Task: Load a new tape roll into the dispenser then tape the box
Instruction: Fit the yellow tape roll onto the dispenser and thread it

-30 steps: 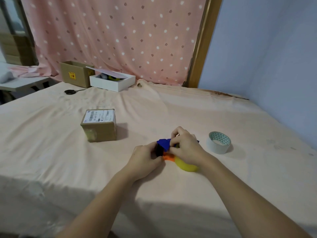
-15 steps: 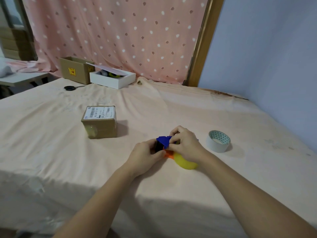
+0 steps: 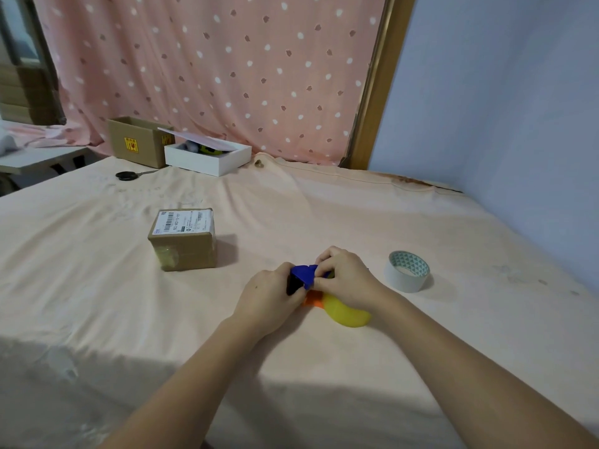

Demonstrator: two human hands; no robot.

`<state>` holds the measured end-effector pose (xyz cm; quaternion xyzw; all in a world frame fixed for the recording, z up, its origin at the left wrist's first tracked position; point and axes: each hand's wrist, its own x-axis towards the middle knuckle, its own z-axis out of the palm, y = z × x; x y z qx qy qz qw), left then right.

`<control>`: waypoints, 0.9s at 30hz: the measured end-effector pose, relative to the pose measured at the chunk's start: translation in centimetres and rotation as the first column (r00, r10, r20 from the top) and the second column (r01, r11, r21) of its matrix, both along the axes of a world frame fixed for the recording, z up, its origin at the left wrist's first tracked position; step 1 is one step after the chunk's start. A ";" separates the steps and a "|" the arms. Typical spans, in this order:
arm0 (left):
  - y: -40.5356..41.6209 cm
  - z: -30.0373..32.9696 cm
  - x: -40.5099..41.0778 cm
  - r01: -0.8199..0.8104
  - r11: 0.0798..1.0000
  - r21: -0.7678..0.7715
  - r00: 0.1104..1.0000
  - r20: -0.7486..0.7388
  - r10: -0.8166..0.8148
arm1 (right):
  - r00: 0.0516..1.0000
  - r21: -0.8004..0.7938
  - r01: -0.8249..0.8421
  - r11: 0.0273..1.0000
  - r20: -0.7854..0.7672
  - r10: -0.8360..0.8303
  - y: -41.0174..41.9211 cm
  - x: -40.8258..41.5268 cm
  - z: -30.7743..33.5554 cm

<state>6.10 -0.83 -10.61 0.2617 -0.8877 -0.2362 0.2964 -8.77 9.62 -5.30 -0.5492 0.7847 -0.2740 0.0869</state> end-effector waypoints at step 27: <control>-1.8 1.7 1.9 0.251 0.968 -0.003 0.957 0.150 -0.248 | 0.996 0.342 -0.066 0.938 -0.030 0.081 5.0 -1.3 3.1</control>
